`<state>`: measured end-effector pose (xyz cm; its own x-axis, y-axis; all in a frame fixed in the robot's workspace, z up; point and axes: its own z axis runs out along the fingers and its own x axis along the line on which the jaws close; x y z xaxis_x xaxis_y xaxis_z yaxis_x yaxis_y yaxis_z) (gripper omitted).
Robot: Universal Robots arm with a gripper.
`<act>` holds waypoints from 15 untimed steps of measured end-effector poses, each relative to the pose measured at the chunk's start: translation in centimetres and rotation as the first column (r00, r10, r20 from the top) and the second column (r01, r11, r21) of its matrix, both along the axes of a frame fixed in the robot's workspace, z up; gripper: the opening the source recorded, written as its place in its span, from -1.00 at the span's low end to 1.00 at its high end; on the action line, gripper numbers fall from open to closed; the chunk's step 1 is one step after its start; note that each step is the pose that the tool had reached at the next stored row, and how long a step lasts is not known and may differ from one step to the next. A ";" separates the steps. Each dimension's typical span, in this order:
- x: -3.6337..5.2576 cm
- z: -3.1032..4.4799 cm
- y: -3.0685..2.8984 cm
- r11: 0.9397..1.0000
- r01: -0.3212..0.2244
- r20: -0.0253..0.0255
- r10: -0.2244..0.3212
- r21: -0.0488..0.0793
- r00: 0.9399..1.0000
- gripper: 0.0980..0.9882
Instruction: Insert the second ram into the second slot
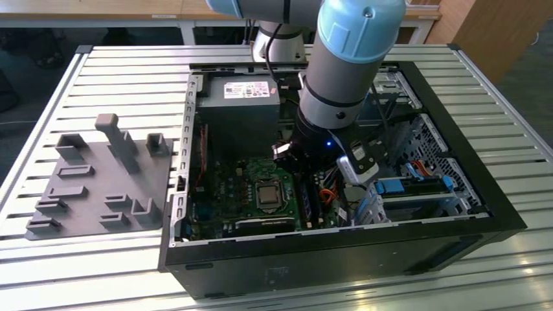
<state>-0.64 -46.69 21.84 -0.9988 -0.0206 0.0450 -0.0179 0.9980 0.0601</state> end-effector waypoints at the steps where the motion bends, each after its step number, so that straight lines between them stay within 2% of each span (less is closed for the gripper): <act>1: 0.03 0.00 0.00 1.000 0.000 0.000 0.000 0.000 1.000 -0.91; 15: 0.21 0.04 0.00 1.000 0.015 0.000 -0.015 0.000 1.000 -0.91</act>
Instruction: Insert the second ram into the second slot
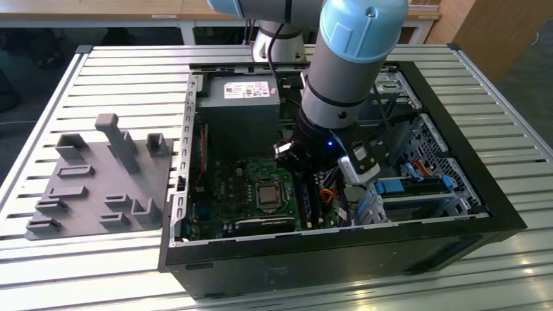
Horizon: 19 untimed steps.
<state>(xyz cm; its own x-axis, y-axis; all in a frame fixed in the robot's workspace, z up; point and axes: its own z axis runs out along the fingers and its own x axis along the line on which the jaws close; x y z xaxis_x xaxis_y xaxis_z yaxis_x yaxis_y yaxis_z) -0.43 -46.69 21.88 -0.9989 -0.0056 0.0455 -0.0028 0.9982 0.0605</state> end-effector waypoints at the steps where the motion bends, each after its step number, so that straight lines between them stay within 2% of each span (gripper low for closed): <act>1: 0.00 -0.02 -0.01 1.000 0.002 0.000 -0.002 0.000 1.000 -0.91; 13: 0.01 -0.25 0.00 1.000 0.008 0.000 -0.008 0.000 1.000 -0.91; 15: 0.01 -0.25 0.00 1.000 0.008 0.000 -0.008 0.000 1.000 -0.89; 16: 0.02 -0.25 0.00 1.000 0.008 0.000 -0.008 0.000 1.000 -0.75; 19: 0.01 0.15 0.00 1.000 0.008 0.000 -0.008 0.000 1.000 -0.75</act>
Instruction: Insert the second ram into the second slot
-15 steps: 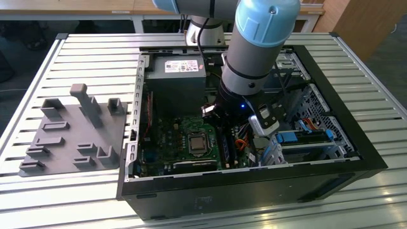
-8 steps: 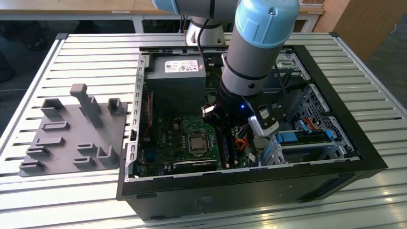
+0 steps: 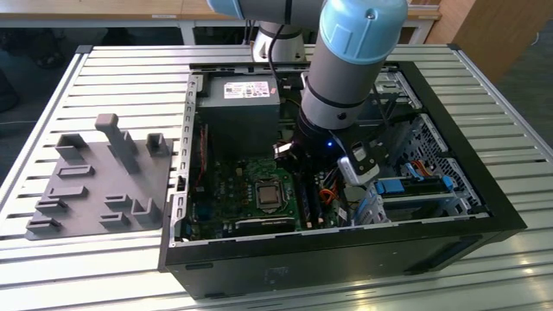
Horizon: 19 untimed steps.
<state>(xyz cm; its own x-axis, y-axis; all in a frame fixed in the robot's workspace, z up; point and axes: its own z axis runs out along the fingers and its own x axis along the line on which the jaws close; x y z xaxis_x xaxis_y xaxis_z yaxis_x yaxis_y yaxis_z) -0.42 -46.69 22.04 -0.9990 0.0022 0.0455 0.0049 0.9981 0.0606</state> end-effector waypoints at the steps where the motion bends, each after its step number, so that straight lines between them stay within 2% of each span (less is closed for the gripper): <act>1: 0.00 0.32 0.00 1.000 0.000 0.000 0.000 0.000 1.000 -0.75; 7: 0.00 2.01 0.00 1.000 0.000 0.000 0.000 -0.001 1.000 -0.75; 10: 0.00 2.02 0.00 1.000 0.000 0.000 0.000 -0.001 1.000 -0.78; 11: 0.00 2.02 0.00 1.000 0.000 0.000 0.000 -0.001 1.000 -0.93; 13: 0.00 2.02 0.00 1.000 0.000 0.000 0.000 -0.002 1.000 -0.98; 19: 0.00 1.58 0.00 1.000 0.000 0.001 0.000 -0.002 1.000 -0.98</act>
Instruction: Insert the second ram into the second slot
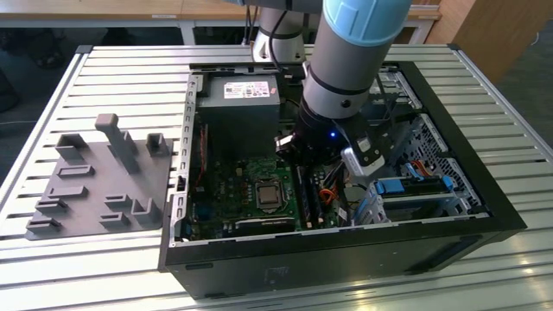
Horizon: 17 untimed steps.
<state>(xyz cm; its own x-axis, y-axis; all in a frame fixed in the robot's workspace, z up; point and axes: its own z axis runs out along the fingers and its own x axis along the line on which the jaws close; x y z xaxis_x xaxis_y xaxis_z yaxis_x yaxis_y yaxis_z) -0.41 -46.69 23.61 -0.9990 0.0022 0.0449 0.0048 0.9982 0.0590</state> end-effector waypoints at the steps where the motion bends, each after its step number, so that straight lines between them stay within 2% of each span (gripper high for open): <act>1: 0.00 -0.10 0.00 1.000 0.000 0.000 0.000 0.000 1.000 -0.98; 3: 0.00 -0.33 0.00 1.000 0.000 0.000 0.000 -0.001 1.000 -0.98; 6: 0.00 -1.14 0.01 1.000 0.000 0.000 0.000 -0.002 1.000 -0.98; 13: -0.01 -2.13 0.00 1.000 0.000 -0.001 0.000 -0.004 1.000 -0.98; 17: 0.00 -2.22 0.03 1.000 0.000 -0.001 0.000 -0.007 1.000 -0.98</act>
